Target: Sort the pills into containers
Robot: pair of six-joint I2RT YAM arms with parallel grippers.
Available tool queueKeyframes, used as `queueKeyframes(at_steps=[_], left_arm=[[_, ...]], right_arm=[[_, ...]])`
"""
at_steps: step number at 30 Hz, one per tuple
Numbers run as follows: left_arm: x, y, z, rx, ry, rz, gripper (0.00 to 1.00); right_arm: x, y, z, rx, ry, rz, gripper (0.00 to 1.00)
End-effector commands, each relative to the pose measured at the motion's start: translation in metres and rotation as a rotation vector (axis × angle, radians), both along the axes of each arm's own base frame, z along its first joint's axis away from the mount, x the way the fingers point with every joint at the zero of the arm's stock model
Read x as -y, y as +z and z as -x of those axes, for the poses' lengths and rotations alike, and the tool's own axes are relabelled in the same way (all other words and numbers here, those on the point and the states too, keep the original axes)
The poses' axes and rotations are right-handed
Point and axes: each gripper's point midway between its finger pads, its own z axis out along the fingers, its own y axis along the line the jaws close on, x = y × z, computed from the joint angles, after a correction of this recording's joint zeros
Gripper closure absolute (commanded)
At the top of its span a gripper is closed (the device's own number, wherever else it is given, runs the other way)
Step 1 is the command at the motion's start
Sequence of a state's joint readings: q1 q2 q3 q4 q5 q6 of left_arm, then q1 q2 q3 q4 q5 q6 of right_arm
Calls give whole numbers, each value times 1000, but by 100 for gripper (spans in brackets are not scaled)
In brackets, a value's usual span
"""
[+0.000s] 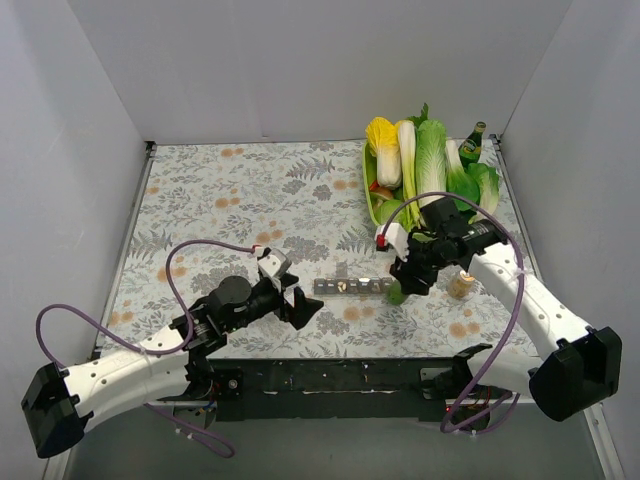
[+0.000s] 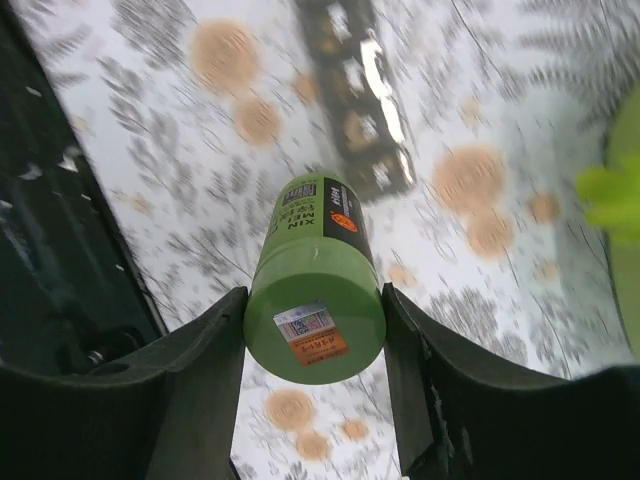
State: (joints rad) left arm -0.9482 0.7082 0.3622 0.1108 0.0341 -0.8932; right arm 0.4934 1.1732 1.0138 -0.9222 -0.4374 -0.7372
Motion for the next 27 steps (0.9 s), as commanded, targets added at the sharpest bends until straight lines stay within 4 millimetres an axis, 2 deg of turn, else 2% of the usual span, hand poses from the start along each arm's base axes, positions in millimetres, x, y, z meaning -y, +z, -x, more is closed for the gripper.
queueKeyframes(at_steps=[1,6,13,16,17,19,20,22,23,26,27], left_arm=[[-9,-11,-15,-120,150,12,2],[-11,-16,-18,-107,155,-20,2],[-16,-17,-26,-107,187,-71,2],[-21,-24,-33,-184,245,-59,2],[-22,-25,-35,-209,248,-49,2],[-22,-31,-37,-283,262,-16,2],[-26,-34,-41,-315,274,-2,2],[-24,-34,-40,-380,264,45,2],[-29,-38,-44,-404,288,53,2],[-26,-33,-48,-441,272,117,2],[-22,-31,-46,-455,248,134,2]], right_arm=[[67,-1,-28,124,-110,236,91],[102,-20,-47,122,-197,334,89],[120,-36,-57,28,-250,337,81],[120,-34,-53,-19,-232,316,63],[119,-32,-50,-29,-221,310,46],[112,-20,-56,-11,-205,273,31],[110,-14,-59,3,-202,261,18],[103,-6,-61,6,-184,227,11],[101,5,-69,34,-182,211,9],[84,22,-77,52,-139,137,7],[71,24,-75,34,-97,78,6]])
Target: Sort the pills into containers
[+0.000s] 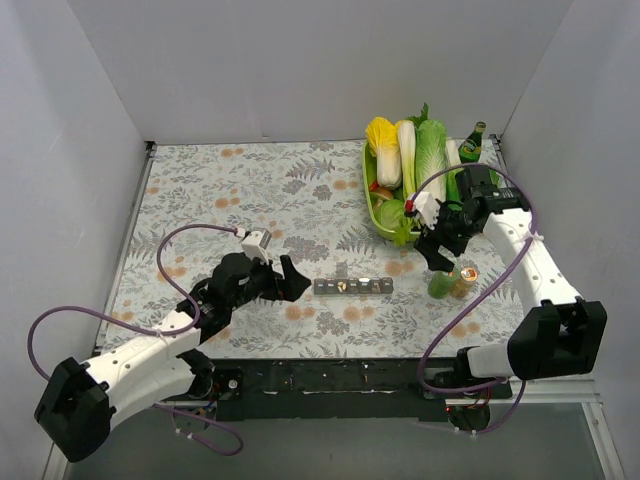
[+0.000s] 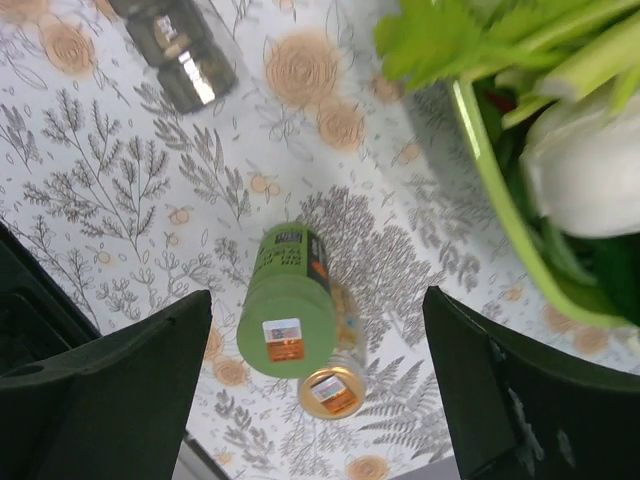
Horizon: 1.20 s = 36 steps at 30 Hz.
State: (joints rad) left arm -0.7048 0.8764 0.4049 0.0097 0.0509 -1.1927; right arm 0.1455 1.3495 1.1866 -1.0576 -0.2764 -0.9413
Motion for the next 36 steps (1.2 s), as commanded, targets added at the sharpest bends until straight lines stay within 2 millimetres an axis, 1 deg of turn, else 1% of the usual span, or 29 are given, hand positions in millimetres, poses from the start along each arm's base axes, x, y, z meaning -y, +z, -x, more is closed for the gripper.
queueKeyframes(at_steps=[1,3,4,5,7,8,10,11,13,14,15,16,17,18,20,22,23,24,25,26,27,28,29,31,32,33,34,35,36], left_arm=[[15,9,3,-89,-46,132,2],[16,7,-2,-124,-38,145,3],[18,-3,-2,-166,-41,130,4],[17,-5,-4,-184,-34,132,6],[23,-5,-4,-204,-71,146,10],[24,-10,-4,-227,-76,145,14],[29,-11,-3,-248,-108,165,19],[29,-17,-4,-271,-109,162,22],[33,-19,-3,-287,-131,170,32],[34,-22,-2,-305,-146,172,36],[36,-27,-1,-321,-157,168,44],[38,-26,-3,-322,-163,170,46],[39,-27,-5,-328,-163,170,52],[40,-31,-6,-335,-163,164,58],[41,-29,-12,-322,-161,154,66],[40,-34,-16,-306,-172,114,68],[42,-31,-19,-293,-182,108,67],[43,-32,-19,-287,-199,96,66],[42,-33,-20,-284,-202,85,64],[42,-34,-22,-268,-210,65,60],[41,-30,-28,-257,-194,48,56],[39,-31,-32,-253,-182,31,52],[37,-31,-37,-241,-170,15,45],[32,-22,-54,-215,-120,17,37],[31,-24,-60,-232,-103,26,35],[33,-15,-69,-213,-95,54,35],[32,-12,-76,-221,-97,83,34],[34,-17,-82,-239,-95,95,35],[38,-9,-90,-243,-97,124,35]], right_arm=[[-39,26,-1,23,210,-164,6],[-71,28,13,24,343,-270,7],[-84,29,10,76,419,-300,7],[-101,30,12,101,473,-331,7],[-125,22,16,93,499,-386,7],[-143,22,16,104,522,-413,9],[-164,12,17,40,540,-446,10],[-177,11,17,6,519,-465,13],[-193,3,7,-52,471,-484,18],[-201,2,2,-70,444,-491,26],[-207,-7,-6,-128,376,-493,31],[-213,-1,-18,-121,344,-502,36],[-216,-4,-25,-135,302,-498,46],[-219,-12,-33,-166,241,-489,49],[-225,-12,-40,-174,212,-502,52],[-229,-18,-42,-201,199,-513,52],[-231,-16,-44,-202,202,-517,49],[-232,-22,-44,-228,197,-512,47],[-228,-25,-36,-262,229,-493,45],[-229,-20,-36,-268,259,-495,41],[-228,-22,-32,-281,285,-494,40],[-222,-24,-25,-272,341,-477,38],[-218,-24,-17,-253,378,-471,37],[-206,-31,-13,-185,421,-431,36],[-204,-21,-14,-76,500,-432,36],[-194,-36,-1,-87,517,-407,36],[-191,-37,4,-57,555,-404,35],[-187,-33,6,3,601,-397,34],[-180,-44,14,-3,611,-381,34]])
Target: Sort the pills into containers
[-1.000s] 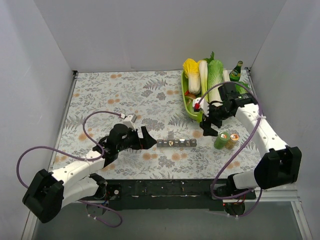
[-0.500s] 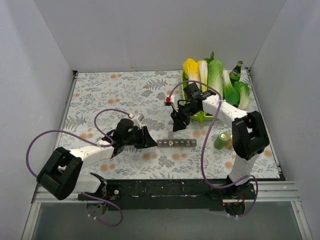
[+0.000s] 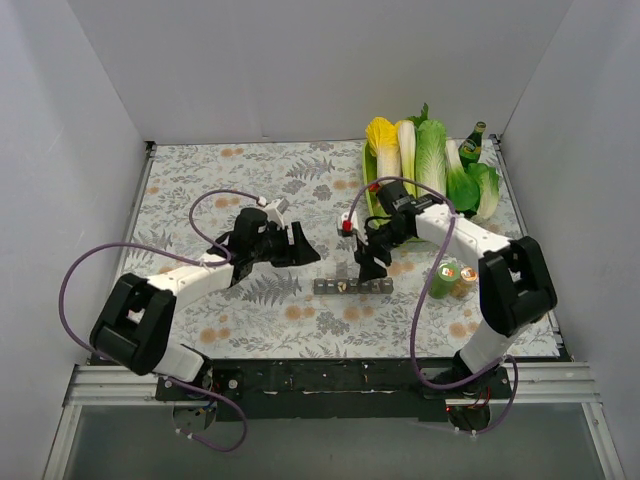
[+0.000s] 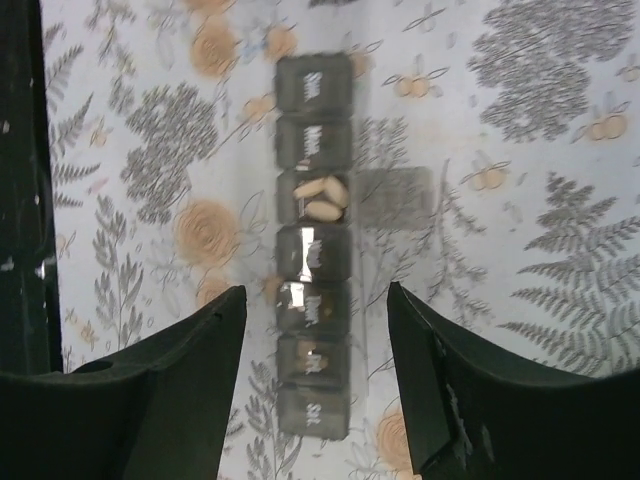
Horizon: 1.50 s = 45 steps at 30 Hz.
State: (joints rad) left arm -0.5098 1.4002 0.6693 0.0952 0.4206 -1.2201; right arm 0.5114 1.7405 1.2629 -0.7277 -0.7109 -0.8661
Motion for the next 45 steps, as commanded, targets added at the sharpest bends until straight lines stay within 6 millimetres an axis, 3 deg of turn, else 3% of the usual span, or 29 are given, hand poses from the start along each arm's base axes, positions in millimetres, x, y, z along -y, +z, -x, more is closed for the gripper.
queueKeyframes(at_steps=[1,3,4,12,21,26,33,45], left_arm=[[5,15,-36,-1,23,70,36],[10,5,-43,-46,19,76,37],[15,11,-49,-41,10,90,38],[24,1,-56,-111,-15,136,39],[32,-29,-70,-206,-13,111,55],[33,-35,-66,-218,-33,112,55],[42,-34,-60,-235,-107,155,58],[52,-45,-43,-311,-181,203,66]], right_arm=[[17,1,19,206,161,-21,32],[25,-8,22,249,187,1,30],[27,-11,21,266,184,13,27],[38,-41,26,348,206,109,26],[34,-54,17,370,151,148,31],[31,-45,22,379,146,116,31],[35,-56,21,348,125,152,28],[34,-68,25,312,106,157,40]])
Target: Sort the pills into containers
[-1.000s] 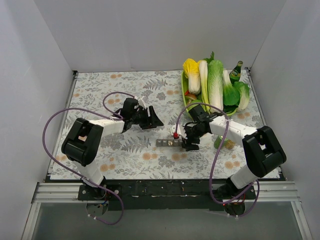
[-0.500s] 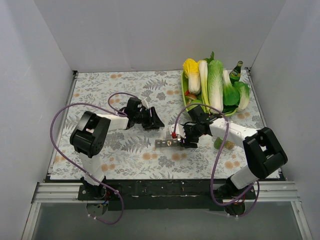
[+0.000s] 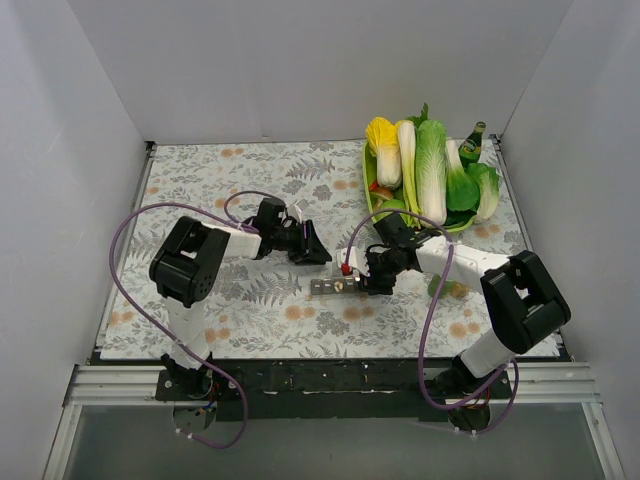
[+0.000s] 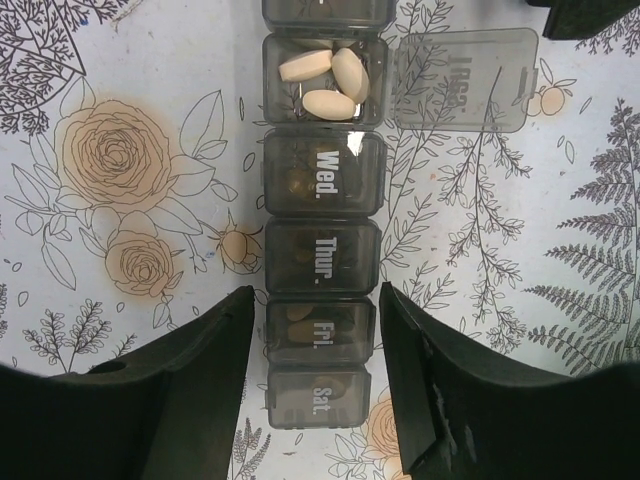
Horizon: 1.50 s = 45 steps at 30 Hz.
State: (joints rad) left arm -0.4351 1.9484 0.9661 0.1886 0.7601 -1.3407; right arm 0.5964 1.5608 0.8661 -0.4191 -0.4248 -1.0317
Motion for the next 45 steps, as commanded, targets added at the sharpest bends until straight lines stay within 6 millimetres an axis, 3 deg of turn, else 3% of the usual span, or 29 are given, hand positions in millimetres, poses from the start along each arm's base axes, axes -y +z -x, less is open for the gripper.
queueKeyframes(at_steps=[1,9,32,45], left_arm=[[11,13,2,17,-47,57,66],[22,10,9,-1,-82,63,80],[25,41,40,108,-209,133,81],[26,34,58,103,-245,81,81]], right_arm=[[-4,-5,4,-18,-8,-12,41],[-5,-9,5,-25,-24,-11,47],[-5,-20,5,-74,-71,25,59],[-7,-22,4,-84,-82,37,60]])
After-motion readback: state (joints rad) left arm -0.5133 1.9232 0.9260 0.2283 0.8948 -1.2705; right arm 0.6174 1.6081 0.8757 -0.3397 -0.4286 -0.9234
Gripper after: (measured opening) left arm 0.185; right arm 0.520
